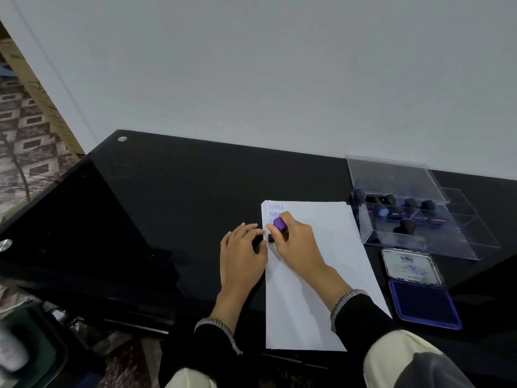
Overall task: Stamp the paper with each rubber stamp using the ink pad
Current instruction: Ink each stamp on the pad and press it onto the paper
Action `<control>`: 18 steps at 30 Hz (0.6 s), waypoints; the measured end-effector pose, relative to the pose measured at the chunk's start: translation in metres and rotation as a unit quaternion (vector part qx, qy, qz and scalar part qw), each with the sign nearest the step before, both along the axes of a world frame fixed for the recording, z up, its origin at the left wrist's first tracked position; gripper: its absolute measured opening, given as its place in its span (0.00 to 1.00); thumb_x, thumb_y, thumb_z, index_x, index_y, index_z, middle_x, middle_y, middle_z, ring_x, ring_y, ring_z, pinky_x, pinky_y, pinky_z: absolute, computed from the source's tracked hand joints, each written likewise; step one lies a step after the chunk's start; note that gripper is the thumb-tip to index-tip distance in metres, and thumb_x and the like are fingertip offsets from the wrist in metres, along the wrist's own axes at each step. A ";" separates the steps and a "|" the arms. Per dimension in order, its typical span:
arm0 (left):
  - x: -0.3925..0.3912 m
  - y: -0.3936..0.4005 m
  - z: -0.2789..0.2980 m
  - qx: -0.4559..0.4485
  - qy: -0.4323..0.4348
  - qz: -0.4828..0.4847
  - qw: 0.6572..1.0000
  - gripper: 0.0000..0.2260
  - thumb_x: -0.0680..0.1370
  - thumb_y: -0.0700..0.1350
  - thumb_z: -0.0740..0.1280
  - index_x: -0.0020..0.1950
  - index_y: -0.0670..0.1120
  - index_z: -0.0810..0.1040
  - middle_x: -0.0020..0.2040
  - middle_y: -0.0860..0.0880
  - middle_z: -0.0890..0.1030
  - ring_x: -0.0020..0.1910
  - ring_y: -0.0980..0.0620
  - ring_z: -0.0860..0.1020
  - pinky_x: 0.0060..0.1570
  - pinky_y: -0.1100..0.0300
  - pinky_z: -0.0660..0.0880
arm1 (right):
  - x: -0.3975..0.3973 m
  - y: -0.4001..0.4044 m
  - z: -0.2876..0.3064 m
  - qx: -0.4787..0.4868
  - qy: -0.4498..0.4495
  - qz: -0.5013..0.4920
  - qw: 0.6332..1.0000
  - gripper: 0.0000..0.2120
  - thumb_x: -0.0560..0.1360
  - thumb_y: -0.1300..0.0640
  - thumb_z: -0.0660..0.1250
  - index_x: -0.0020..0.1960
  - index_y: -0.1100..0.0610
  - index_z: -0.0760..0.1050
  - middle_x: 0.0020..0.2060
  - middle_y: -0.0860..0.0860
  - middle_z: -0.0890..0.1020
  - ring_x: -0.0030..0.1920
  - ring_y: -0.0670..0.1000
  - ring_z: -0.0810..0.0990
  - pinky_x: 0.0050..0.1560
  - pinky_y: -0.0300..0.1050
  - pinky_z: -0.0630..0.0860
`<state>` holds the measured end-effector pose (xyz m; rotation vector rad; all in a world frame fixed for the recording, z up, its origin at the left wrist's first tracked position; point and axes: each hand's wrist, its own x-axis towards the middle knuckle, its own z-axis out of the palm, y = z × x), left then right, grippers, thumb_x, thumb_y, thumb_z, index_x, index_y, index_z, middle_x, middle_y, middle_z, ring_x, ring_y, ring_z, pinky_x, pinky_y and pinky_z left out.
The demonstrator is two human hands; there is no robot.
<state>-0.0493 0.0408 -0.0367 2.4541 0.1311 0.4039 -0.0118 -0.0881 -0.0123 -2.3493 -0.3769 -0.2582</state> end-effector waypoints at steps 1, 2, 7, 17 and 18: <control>0.000 0.000 0.000 0.000 -0.002 0.000 1.000 0.11 0.78 0.47 0.65 0.60 0.53 0.79 0.66 0.57 0.75 0.72 0.58 0.65 0.72 0.59 0.53 | 0.001 0.000 0.000 0.001 0.003 0.001 1.000 0.14 0.78 0.50 0.64 0.58 0.58 0.72 0.46 0.51 0.81 0.36 0.46 0.76 0.34 0.30 0.70; 0.000 0.000 0.000 0.000 -0.002 0.001 1.000 0.11 0.78 0.47 0.65 0.60 0.53 0.79 0.66 0.57 0.76 0.72 0.58 0.65 0.72 0.59 0.53 | 0.000 0.000 -0.001 0.001 0.001 0.001 1.000 0.14 0.78 0.50 0.64 0.58 0.58 0.72 0.46 0.51 0.81 0.36 0.46 0.76 0.34 0.31 0.70; 0.000 0.000 0.000 -0.001 0.001 0.002 1.000 0.12 0.78 0.48 0.65 0.61 0.53 0.79 0.66 0.57 0.75 0.71 0.58 0.65 0.72 0.59 0.53 | -0.011 -0.001 -0.011 0.006 -0.036 -0.003 0.999 0.13 0.78 0.50 0.65 0.56 0.58 0.72 0.45 0.51 0.80 0.36 0.47 0.75 0.34 0.33 0.72; 0.001 0.000 0.001 -0.004 0.004 0.000 1.000 0.12 0.78 0.47 0.65 0.61 0.53 0.79 0.66 0.57 0.75 0.71 0.58 0.65 0.73 0.58 0.53 | 0.001 0.000 -0.001 0.012 0.000 0.000 1.000 0.14 0.78 0.50 0.65 0.58 0.58 0.72 0.47 0.52 0.81 0.37 0.48 0.77 0.35 0.32 0.72; 0.001 0.000 0.001 -0.005 0.003 0.000 1.000 0.12 0.78 0.47 0.65 0.61 0.53 0.79 0.66 0.57 0.75 0.71 0.58 0.65 0.73 0.58 0.53 | 0.000 0.000 -0.002 0.013 0.001 -0.002 1.000 0.14 0.78 0.50 0.65 0.59 0.58 0.72 0.47 0.51 0.81 0.37 0.47 0.77 0.35 0.31 0.71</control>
